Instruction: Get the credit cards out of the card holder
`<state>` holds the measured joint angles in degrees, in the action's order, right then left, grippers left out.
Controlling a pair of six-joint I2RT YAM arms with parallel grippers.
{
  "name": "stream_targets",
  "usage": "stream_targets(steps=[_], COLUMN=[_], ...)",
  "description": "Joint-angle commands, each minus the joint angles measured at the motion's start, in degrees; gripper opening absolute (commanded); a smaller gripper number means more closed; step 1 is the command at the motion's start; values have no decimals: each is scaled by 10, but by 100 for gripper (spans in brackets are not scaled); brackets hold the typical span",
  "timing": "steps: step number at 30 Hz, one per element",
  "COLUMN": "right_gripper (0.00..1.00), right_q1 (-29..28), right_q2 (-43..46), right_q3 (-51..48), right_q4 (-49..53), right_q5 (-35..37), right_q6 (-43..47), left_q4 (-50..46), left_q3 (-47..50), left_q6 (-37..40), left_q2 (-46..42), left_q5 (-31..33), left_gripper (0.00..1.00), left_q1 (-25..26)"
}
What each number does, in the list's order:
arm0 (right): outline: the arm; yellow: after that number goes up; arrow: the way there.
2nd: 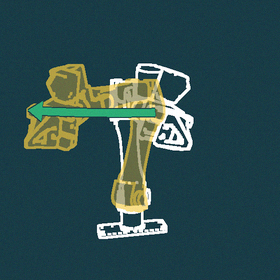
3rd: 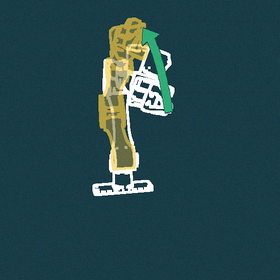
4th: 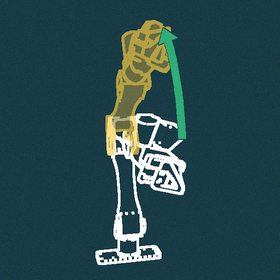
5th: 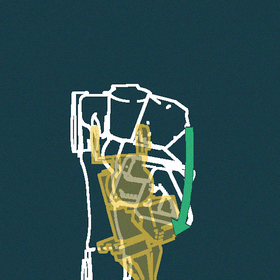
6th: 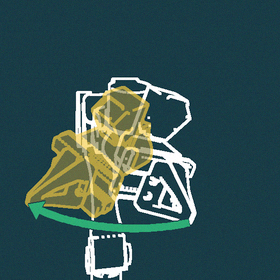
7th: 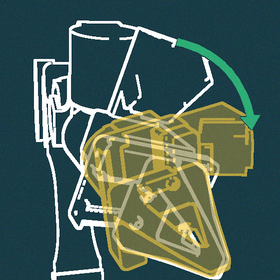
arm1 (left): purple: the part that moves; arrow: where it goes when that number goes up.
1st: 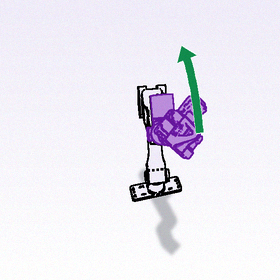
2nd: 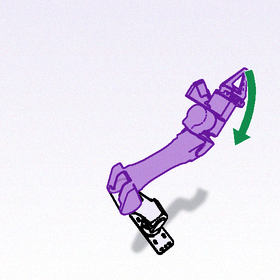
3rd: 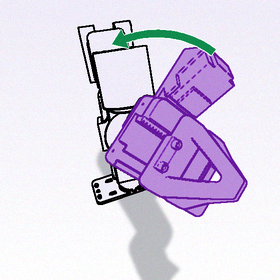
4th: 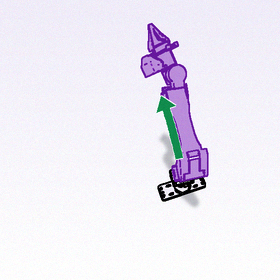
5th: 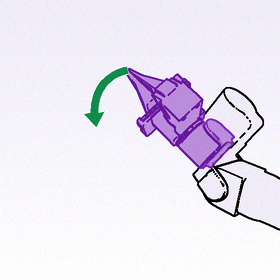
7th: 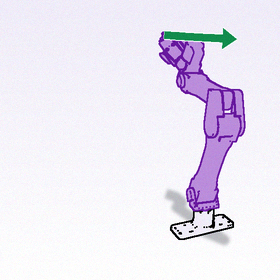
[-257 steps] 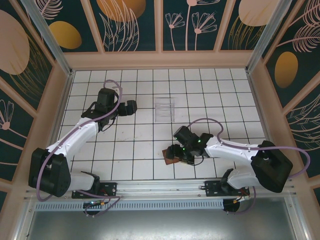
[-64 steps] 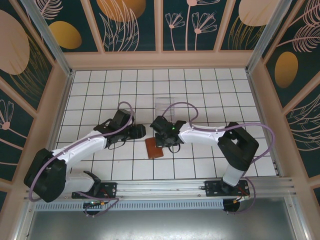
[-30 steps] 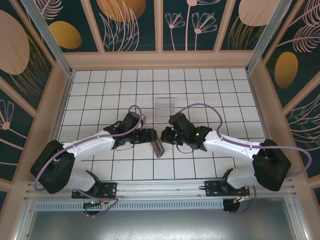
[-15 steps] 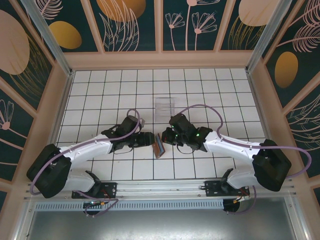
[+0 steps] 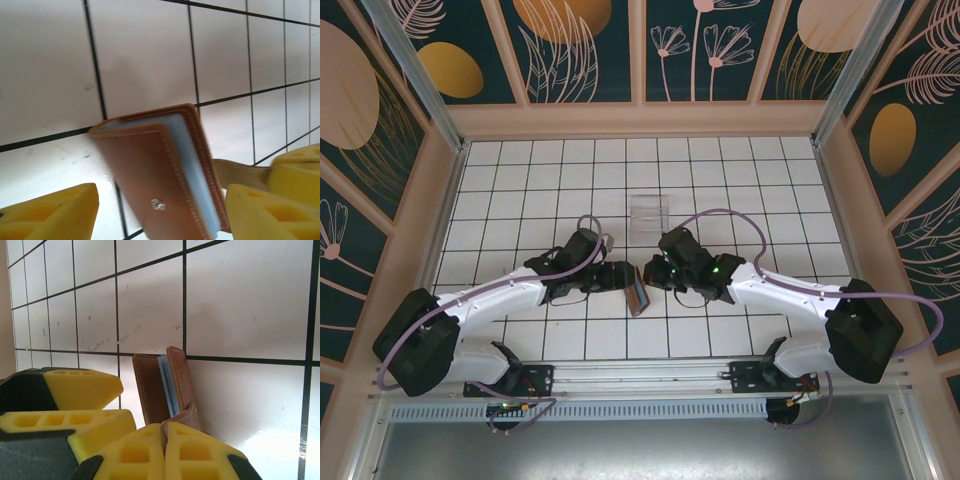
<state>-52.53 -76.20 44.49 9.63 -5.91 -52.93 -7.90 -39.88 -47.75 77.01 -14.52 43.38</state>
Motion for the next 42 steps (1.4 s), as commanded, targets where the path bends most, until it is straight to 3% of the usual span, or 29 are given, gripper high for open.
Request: stream_targets(steps=[1, 14, 25, 42], right_gripper=[0, 0, 0, 0], right_q1=[0, 3, 7, 15], right_q2=[18, 27, 30, 39], right_q3=[-1, -5, -13, -25], right_q4=[3, 21, 26, 32], right_q5=[6, 24, 27, 35], right_q6=[-8, -8, -8, -11], left_q4=[-5, -44, -56, -70], left_q3=[-17, -3, 7, 31], left_q6=[-3, -9, -13, -17], left_q2=[28, 12, -10, -29], left_q5=[8, 58, 71, 83], left_gripper=[69, 57, 67, 38], left_q1=[15, 31, 31, 31])
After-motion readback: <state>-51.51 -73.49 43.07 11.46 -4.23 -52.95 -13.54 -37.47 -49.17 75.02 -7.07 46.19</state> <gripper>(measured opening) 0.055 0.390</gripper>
